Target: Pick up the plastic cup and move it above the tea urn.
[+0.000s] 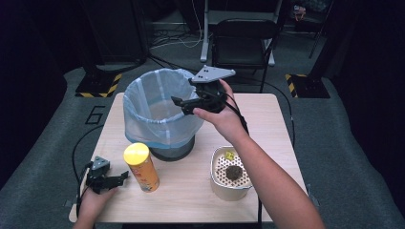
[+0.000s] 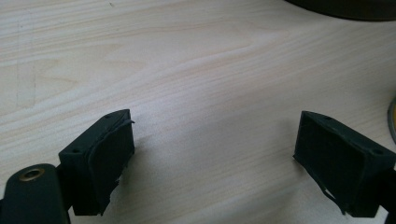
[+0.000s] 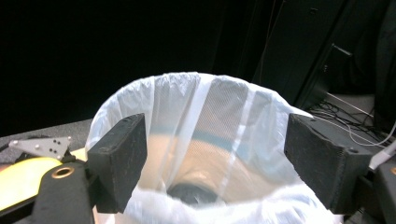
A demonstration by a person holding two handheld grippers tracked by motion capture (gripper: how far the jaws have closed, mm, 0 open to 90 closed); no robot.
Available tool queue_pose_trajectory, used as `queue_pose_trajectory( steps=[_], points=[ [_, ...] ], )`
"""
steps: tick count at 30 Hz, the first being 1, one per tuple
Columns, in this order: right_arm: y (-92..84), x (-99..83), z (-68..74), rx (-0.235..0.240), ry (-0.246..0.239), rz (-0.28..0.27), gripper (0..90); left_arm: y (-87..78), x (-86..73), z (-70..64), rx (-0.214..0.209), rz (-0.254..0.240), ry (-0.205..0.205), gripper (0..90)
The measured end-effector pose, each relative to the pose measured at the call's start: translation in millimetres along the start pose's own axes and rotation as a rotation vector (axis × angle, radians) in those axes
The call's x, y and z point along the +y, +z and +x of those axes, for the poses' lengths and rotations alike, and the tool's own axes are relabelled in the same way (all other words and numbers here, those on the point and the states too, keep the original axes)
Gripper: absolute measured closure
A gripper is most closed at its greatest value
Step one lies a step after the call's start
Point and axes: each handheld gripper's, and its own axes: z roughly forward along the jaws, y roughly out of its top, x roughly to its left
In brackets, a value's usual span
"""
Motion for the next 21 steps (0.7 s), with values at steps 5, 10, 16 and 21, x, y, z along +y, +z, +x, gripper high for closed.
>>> queue_pose_trajectory(
  steps=[5, 10, 16, 21],
  points=[
    [-20.8, -9.0, -1.2, -0.017, 0.002, 0.005, 22.3, 0.6, 0.4, -2.2, 0.005, 0.016, 0.027, 11.4],
    [-37.1, -19.7, -0.6, -0.042, -0.041, 0.019, 22.3, -0.3, 0.2, -2.0, 0.002, 0.016, 0.033, 11.6],
    [-50.1, -33.9, -4.1, -0.071, -0.038, 0.032, 22.3, -1.1, 0.3, -2.3, -0.023, 0.008, 0.001, 10.0],
    [-60.7, -47.9, -10.8, -0.097, -0.013, 0.026, 22.3, -5.5, 1.8, -1.6, -0.048, -0.008, -0.026, 6.9]
  ],
)
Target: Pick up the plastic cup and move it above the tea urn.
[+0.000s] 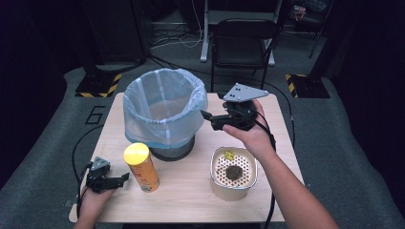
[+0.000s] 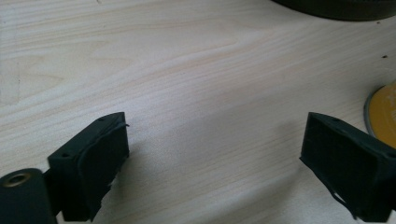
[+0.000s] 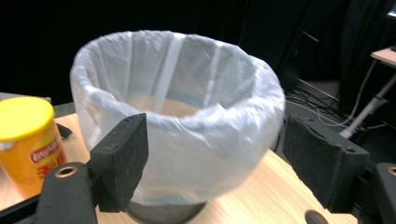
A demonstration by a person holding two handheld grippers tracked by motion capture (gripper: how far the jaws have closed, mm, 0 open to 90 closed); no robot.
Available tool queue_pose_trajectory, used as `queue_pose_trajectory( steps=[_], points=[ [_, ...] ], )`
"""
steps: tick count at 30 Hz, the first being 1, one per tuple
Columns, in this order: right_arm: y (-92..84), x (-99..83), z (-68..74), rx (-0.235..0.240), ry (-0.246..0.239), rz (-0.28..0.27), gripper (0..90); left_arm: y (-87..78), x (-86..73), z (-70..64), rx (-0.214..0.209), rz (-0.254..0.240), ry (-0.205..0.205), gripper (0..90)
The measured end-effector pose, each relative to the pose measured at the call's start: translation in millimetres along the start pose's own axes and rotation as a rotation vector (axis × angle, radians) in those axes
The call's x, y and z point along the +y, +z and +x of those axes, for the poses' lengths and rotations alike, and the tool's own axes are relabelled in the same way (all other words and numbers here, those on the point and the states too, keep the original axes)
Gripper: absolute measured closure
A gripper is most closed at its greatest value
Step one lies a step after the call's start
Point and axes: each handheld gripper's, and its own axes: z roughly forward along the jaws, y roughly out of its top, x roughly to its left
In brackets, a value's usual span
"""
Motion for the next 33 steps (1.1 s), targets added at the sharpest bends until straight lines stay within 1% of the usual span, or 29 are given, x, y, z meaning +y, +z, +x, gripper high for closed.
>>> queue_pose_trajectory(
  steps=[1, 4, 6, 7, 8, 9, 10, 12, 13, 14, 16, 17, 18, 20, 21, 22, 24, 25, 26, 27, 30, 31, 33],
  points=[
    [-2.4, -3.0, -1.5, -0.007, 0.004, -0.001, 22.3, -2.0, 1.0, 0.2, -0.010, -0.009, -0.005, 6.8],
    [-11.6, -13.3, -5.1, -0.009, 0.037, -0.011, 22.3, -8.6, 4.1, -0.1, -0.033, -0.060, -0.032, 5.6],
    [-18.1, -20.4, -6.7, -0.031, 0.034, -0.009, 22.3, -12.5, 5.5, 0.1, -0.046, -0.071, -0.037, 5.1],
    [-21.2, -23.7, -6.9, -0.040, 0.041, -0.005, 22.3, -13.3, 5.9, -0.2, -0.044, -0.087, -0.040, 5.0],
    [-24.3, -26.6, -7.4, -0.046, 0.043, -0.001, 22.3, -14.8, 6.0, -1.6, -0.053, -0.089, -0.054, 4.4],
    [-26.8, -29.3, -8.6, -0.057, 0.035, -0.007, 22.3, -15.9, 6.5, -2.2, -0.059, -0.091, -0.049, 4.2],
    [-29.3, -31.7, -9.8, -0.066, 0.029, -0.009, 22.3, -17.0, 7.2, -2.4, -0.052, -0.094, -0.031, 4.2],
    [-33.2, -36.3, -12.1, -0.082, 0.026, -0.015, 22.3, -19.2, 8.8, -4.9, -0.047, -0.093, -0.015, 3.7],
    [-34.5, -38.5, -13.4, -0.086, 0.030, -0.016, 22.3, -20.2, 9.9, -6.6, -0.051, -0.095, -0.016, 3.4],
    [-36.0, -40.9, -14.8, -0.093, 0.029, -0.014, 22.3, -22.0, 11.4, -7.4, -0.046, -0.097, -0.001, 3.0],
    [-38.0, -45.8, -17.5, -0.098, 0.041, -0.016, 22.3, -25.7, 15.0, -9.9, -0.056, -0.107, -0.006, 2.2],
    [-39.1, -48.2, -18.5, -0.101, 0.048, -0.010, 22.3, -27.1, 16.9, -11.2, -0.057, -0.124, -0.007, 1.8],
    [-40.2, -50.4, -19.2, -0.106, 0.045, -0.007, 22.3, -30.1, 19.1, -11.8, -0.063, -0.125, 0.002, 1.3],
    [-42.9, -54.2, -19.1, -0.119, 0.046, -0.005, 22.3, -35.9, 22.1, -14.9, -0.072, -0.149, 0.005, 1.1],
    [-44.0, -55.8, -18.5, -0.125, 0.043, -0.002, 22.3, -40.5, 23.8, -16.1, -0.084, -0.143, 0.012, 1.1],
    [-45.2, -57.3, -17.7, -0.131, 0.038, -0.004, 22.3, -43.1, 24.9, -18.2, -0.087, -0.161, 0.014, 1.2],
    [-46.9, -60.9, -15.8, -0.133, 0.035, 0.002, 22.3, -51.1, 27.1, -21.3, -0.103, -0.169, 0.038, 1.2],
    [-47.7, -63.0, -15.0, -0.141, 0.025, 0.005, 22.3, -55.8, 28.2, -22.1, -0.117, -0.156, 0.052, 1.3],
    [-48.1, -65.4, -14.0, -0.148, 0.021, 0.008, 22.3, -58.7, 28.3, -23.4, -0.118, -0.168, 0.059, 1.3],
    [-48.5, -67.9, -13.3, -0.155, 0.015, 0.016, 22.3, -62.7, 28.7, -23.6, -0.131, -0.164, 0.067, 1.3],
    [-48.8, -75.9, -14.3, -0.161, 0.028, 0.022, 22.3, -70.5, 29.6, -23.1, -0.197, -0.163, 0.080, 1.2],
    [-49.3, -78.5, -15.4, -0.162, 0.029, 0.025, 22.3, -71.5, 29.6, -23.5, -0.207, -0.180, 0.087, 1.2],
    [-50.1, -83.1, -17.2, -0.172, 0.037, 0.033, 22.3, -75.3, 30.6, -24.9, -0.235, -0.191, 0.091, 1.2]
  ],
)
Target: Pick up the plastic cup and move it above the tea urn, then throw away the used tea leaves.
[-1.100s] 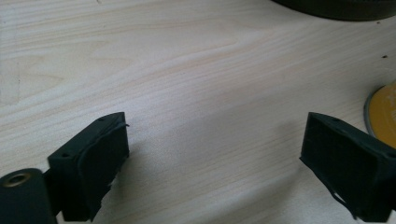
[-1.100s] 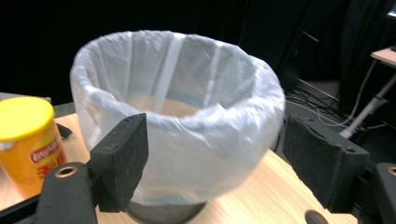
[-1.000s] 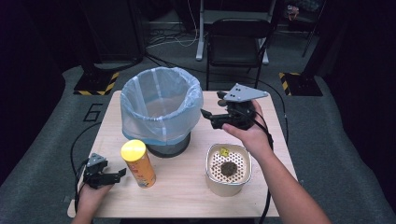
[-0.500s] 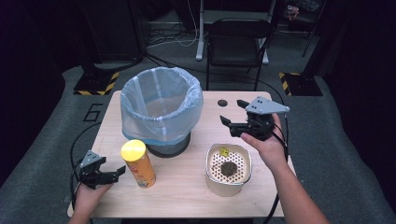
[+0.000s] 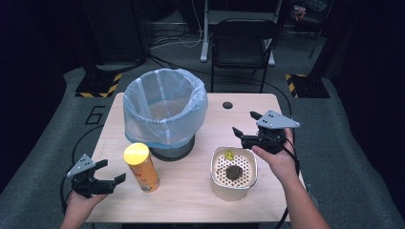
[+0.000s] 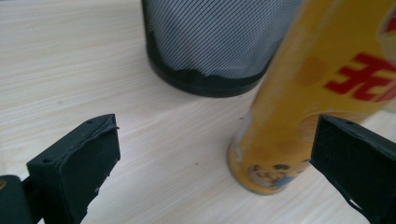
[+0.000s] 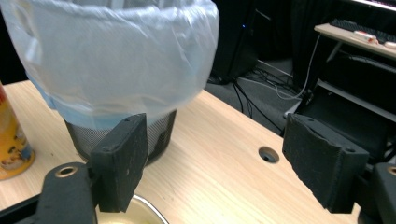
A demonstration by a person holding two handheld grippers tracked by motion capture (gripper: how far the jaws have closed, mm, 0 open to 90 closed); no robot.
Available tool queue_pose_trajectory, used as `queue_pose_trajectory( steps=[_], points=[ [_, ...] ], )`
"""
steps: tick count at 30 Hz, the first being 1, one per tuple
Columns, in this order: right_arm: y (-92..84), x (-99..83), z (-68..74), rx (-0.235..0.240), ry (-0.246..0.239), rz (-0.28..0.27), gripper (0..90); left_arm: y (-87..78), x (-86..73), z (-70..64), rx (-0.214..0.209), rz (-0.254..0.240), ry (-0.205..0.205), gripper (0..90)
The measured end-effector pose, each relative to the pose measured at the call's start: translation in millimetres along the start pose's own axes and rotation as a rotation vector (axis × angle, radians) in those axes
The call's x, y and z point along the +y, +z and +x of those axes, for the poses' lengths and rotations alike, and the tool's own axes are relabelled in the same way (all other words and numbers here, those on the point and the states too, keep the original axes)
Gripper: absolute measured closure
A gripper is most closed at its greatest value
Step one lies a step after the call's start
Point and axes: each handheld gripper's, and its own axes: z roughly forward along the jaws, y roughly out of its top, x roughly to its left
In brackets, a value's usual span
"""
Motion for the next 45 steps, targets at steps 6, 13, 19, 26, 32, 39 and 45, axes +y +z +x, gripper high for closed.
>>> queue_pose_trajectory(
  steps=[6, 13, 19, 26, 32, 39, 45],
  points=[
    [-3.7, -8.1, -8.7, -0.017, 0.024, 0.008, 22.2, -0.5, 2.8, -13.6, -0.100, -0.037, 0.005, 0.9],
    [-5.8, -18.0, -17.0, -0.033, 0.051, 0.032, 21.4, 20.1, 0.2, -28.6, -0.129, 0.004, 0.048, 0.7],
    [-13.3, -27.0, -17.6, -0.054, 0.080, 0.027, 21.2, 43.5, -3.4, -38.1, -0.141, 0.037, 0.090, 0.8],
    [-21.7, -40.4, -17.4, -0.085, 0.084, 0.038, 21.2, 56.9, -5.6, -41.5, -0.117, 0.041, 0.105, 1.2],
    [-23.1, -51.2, -16.8, -0.107, 0.110, 0.037, 21.2, 57.4, -7.2, -36.0, -0.127, 0.016, 0.108, 18.4],
    [-21.1, -63.7, -16.5, -0.118, 0.148, 0.042, 21.3, 56.9, -6.3, -39.3, -0.114, 0.016, 0.126, 22.8],
    [-19.0, -74.3, -18.5, -0.138, 0.161, 0.066, 21.4, 53.6, -4.4, -43.2, -0.108, 0.030, 0.169, 24.2]
  ],
)
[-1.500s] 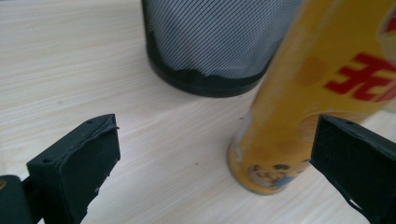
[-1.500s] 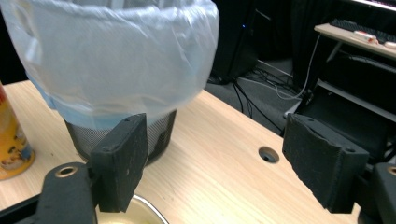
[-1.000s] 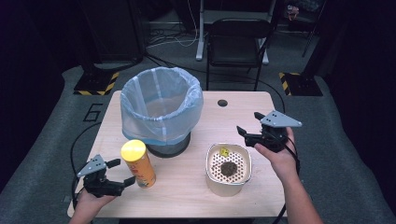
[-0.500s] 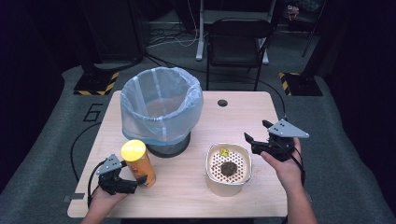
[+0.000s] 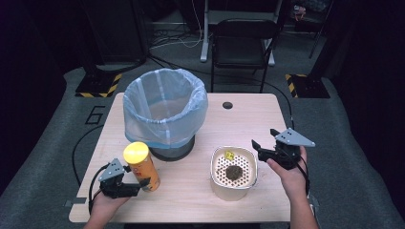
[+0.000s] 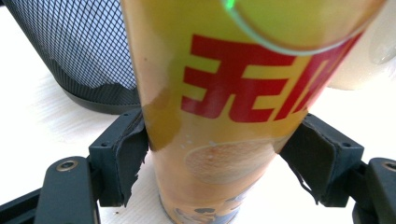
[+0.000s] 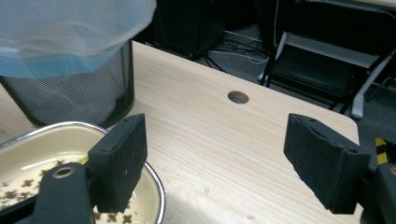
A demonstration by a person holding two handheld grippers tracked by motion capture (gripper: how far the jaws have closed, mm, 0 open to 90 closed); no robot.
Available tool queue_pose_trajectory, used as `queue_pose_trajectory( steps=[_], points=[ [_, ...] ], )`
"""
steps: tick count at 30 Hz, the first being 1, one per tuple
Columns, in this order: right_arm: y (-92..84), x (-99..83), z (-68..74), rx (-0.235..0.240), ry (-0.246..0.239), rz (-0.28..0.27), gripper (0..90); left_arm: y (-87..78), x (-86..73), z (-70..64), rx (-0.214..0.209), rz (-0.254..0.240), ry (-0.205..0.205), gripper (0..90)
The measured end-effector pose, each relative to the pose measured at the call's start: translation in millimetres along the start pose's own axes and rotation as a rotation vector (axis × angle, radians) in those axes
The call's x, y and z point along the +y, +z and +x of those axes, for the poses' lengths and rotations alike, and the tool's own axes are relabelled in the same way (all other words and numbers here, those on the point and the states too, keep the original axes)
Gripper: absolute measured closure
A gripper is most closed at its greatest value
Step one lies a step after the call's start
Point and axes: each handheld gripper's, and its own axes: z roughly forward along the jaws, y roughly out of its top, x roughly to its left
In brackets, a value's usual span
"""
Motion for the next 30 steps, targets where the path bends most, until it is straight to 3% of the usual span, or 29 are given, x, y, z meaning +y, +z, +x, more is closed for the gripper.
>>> queue_pose_trajectory(
  steps=[9, 18, 25, 30],
  points=[
    [2.1, -12.1, -10.6, -0.013, 0.047, 0.006, 21.6, -6.0, 4.1, -3.4, 0.024, -0.020, 0.031, 24.4],
    [5.4, -24.2, -20.6, -0.037, 0.080, 0.043, 21.6, -15.8, 19.1, -6.8, 0.009, -0.040, 0.013, 24.4],
    [7.0, -34.6, -22.5, -0.047, 0.094, 0.070, 21.6, -27.9, 40.4, -13.5, -0.005, -0.028, 0.018, 24.4],
    [8.8, -45.5, -21.7, -0.050, 0.095, 0.100, 21.6, -40.8, 65.9, -20.9, -0.030, -0.015, 0.009, 24.4]
  ],
)
